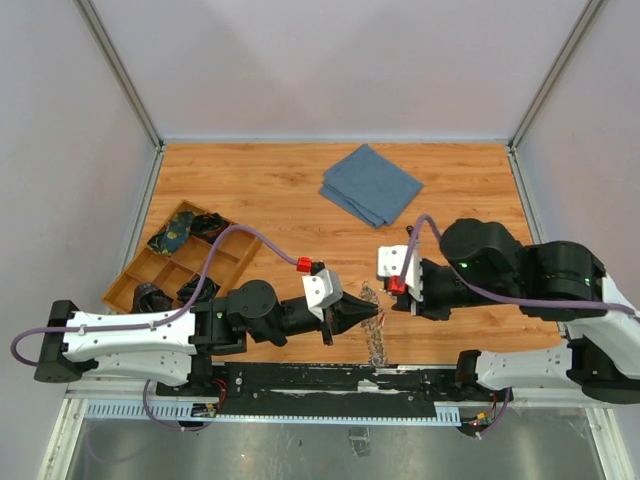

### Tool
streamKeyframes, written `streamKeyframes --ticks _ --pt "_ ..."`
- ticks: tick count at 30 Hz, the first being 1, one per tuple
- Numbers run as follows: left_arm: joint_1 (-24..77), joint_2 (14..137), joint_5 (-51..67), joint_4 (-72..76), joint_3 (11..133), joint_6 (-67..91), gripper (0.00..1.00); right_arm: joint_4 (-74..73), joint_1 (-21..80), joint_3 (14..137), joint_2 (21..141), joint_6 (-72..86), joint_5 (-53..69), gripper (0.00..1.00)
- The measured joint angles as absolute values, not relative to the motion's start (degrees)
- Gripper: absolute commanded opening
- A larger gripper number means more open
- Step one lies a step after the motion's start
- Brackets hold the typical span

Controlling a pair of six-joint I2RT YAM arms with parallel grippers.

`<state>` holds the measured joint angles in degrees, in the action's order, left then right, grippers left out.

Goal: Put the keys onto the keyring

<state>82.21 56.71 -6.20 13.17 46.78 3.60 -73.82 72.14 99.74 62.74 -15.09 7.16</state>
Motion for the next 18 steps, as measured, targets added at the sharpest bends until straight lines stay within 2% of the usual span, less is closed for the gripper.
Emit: streamKeyframes --ticks 6,14,18 --pt "82.2 53.5 -8.0 13.2 45.2 4.2 0.0 -64.7 72.1 92.6 53.0 -6.5 1.0 0.36" --pt "82.2 52.2 -14.5 14.1 44.1 5.2 0.01 -46.7 72.1 72.0 36.9 22.2 -11.1 0.41" --pt "82.2 52.2 -18.0 14.6 43.3 5.5 0.01 -41.4 72.1 67.6 34.2 32.9 -15.4 0.44"
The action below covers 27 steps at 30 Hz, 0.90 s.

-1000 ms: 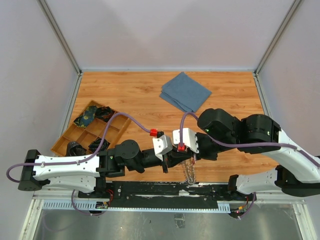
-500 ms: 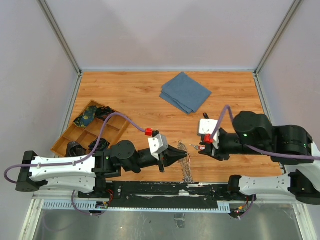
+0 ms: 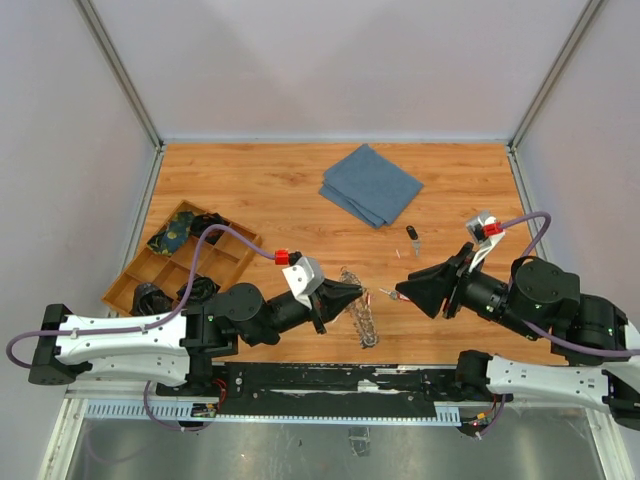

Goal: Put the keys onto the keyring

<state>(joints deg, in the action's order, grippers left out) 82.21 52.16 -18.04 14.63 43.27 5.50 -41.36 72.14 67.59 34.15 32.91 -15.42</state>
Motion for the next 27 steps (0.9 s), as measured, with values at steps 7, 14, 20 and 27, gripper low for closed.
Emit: streamKeyframes --ticks 7,14,20,27 --pt "82.2 52.2 -22.3 15.4 43.0 5.9 0.01 -36.7 72.1 67.2 38.2 39.7 -17.9 0.43" --pt "82.2 52.2 -23.6 15.8 43.0 5.9 0.0 -35.6 72.1 65.6 41.8 41.1 -18.2 0.27" --pt "82.2 52.2 -23.8 16.6 43.0 5.9 0.0 -34.6 72.1 65.6 43.2 41.2 -18.2 0.28" --pt "82.2 52.2 -23.7 16.7 43.0 5.9 0.0 -34.3 72.1 65.6 43.4 41.3 -18.0 0.22"
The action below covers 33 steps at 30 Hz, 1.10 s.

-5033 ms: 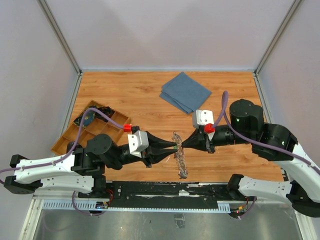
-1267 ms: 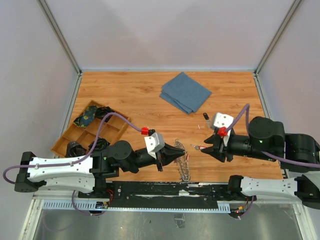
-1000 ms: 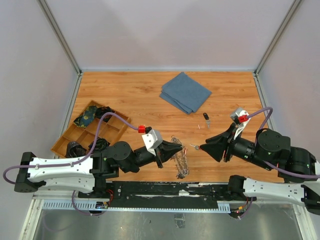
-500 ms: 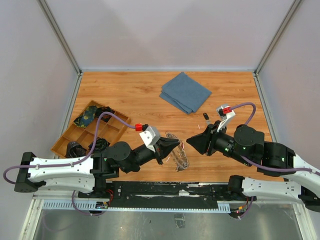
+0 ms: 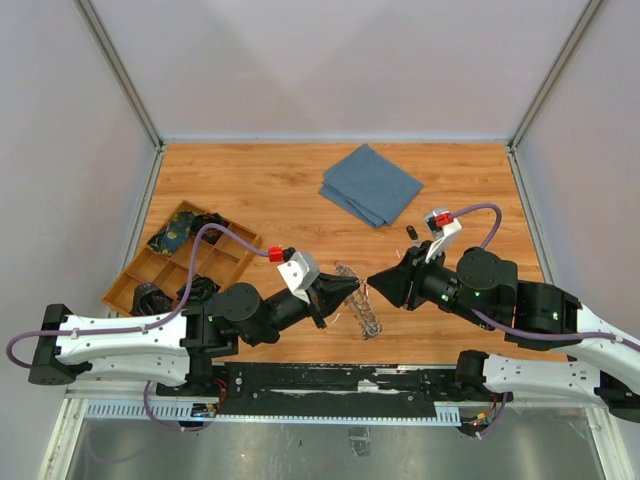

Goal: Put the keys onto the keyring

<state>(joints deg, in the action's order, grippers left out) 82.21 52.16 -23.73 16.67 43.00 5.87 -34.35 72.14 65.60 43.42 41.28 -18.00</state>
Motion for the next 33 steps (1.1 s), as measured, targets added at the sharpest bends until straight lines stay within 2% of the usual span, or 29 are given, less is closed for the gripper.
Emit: streamKeyframes --ticks 5,7,10,16,21,33 --pt "82.2 52.2 -23.7 16.7 43.0 5.9 0.01 -34.2 72.1 65.6 43.5 41.5 -17.8 0.21" --pt "82.2 52.2 -23.7 16.7 43.0 5.9 0.0 -34.2 72.1 65.6 43.7 41.6 -17.6 0.25" --pt "82.2 52.2 -23.7 16.7 43.0 5.9 0.0 -34.1 72.1 65.6 44.0 41.7 -17.2 0.25" --pt "82.2 52.2 -23.7 16.7 43.0 5.9 0.0 -34.1 72.1 65.2 44.7 41.8 -16.4 0.14" --pt "82.2 52.1 -23.7 16.7 42.9 5.9 0.0 -34.1 72.1 65.2 45.7 41.8 -15.7 0.0" --pt "82.2 51.7 -22.9 17.5 42.3 5.9 0.01 -33.2 72.1 63.5 44.2 42.7 -15.7 0.0"
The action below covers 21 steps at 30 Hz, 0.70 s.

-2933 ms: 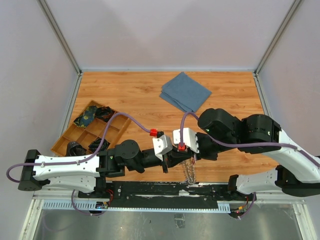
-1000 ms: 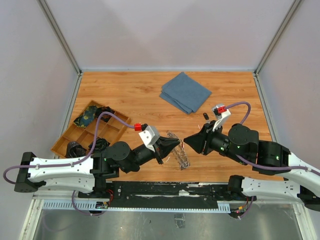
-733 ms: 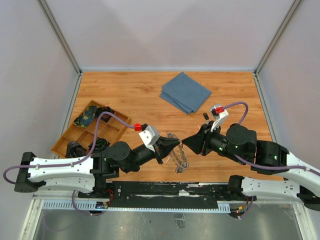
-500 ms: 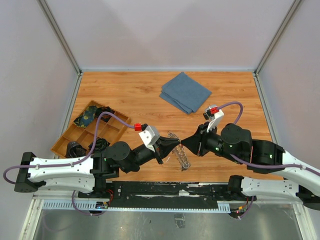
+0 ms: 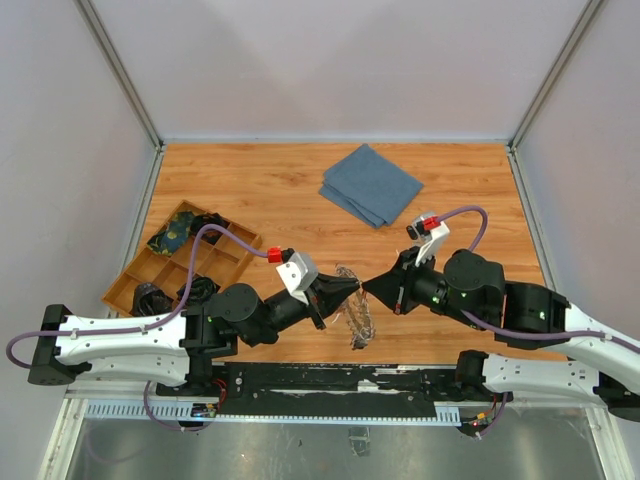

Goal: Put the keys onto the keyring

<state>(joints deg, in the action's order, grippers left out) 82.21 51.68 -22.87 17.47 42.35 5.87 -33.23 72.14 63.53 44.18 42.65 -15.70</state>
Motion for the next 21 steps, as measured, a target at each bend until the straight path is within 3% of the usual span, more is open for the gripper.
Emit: streamKeyframes --ticks 7,13,21 --pt "82.2 51.7 -22.9 16.9 42.3 5.8 0.0 -32.6 72.1 62.4 44.3 43.4 -15.7 0.03" --pt "82.2 51.7 -22.9 16.6 42.3 5.8 0.01 -31.9 72.0 60.5 44.1 44.4 -15.4 0.23" --pt "82.2 51.7 -22.4 16.9 42.3 5.8 0.0 -30.0 72.0 57.6 40.7 43.3 -15.4 0.33"
